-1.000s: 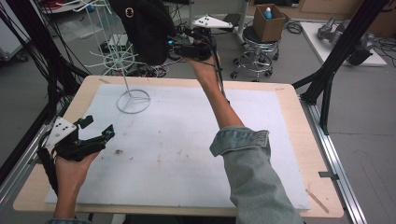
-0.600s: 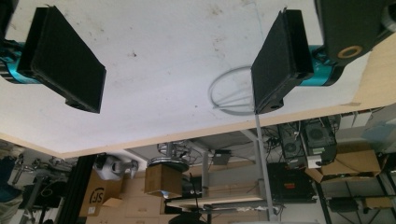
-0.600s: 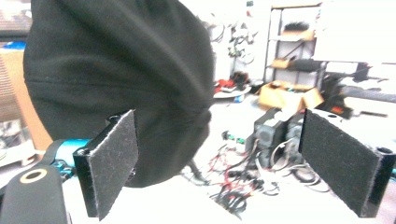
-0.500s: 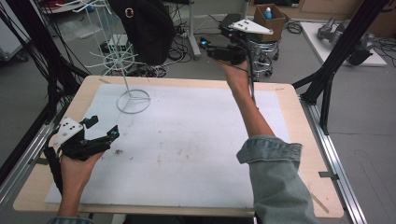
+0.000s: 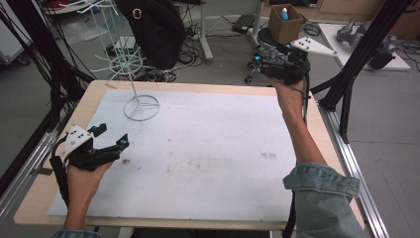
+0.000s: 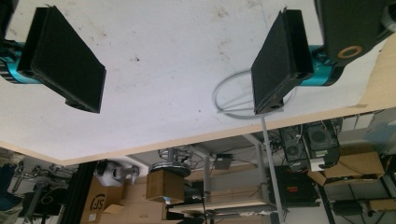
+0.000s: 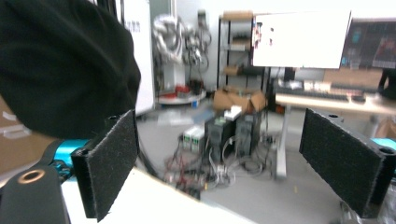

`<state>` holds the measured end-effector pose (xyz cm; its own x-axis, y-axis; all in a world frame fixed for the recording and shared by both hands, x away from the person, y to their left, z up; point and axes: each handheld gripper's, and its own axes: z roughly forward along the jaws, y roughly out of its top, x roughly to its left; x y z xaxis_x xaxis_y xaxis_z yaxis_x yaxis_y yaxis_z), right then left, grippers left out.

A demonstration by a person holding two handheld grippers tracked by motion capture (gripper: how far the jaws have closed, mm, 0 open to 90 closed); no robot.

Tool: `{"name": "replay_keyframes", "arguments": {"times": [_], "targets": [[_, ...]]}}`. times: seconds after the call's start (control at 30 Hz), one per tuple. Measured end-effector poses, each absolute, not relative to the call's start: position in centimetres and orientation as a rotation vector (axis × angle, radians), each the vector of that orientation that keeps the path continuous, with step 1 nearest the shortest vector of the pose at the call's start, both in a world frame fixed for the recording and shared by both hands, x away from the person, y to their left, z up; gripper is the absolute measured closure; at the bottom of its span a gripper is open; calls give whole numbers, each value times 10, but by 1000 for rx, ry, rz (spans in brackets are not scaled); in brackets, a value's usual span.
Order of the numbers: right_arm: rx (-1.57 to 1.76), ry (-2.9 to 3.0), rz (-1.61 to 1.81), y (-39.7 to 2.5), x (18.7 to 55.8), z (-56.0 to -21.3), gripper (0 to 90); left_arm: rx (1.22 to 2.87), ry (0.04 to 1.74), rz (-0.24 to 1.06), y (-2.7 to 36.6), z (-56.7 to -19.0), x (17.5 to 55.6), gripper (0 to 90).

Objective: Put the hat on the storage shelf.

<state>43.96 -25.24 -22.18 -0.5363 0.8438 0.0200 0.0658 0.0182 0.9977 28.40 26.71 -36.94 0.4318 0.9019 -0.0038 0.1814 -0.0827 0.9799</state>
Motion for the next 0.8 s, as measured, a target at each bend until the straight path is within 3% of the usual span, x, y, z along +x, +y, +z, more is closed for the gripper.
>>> {"name": "replay_keyframes", "arguments": {"times": [0.53, 0.8], "targets": [[918, 1712, 1580, -269, 415, -212, 106, 1560, 985, 798, 267, -370, 284, 181], [891, 1696, 1589, -282, 391, -232, 106, 1564, 989, 798, 266, -372, 286, 181]]}}
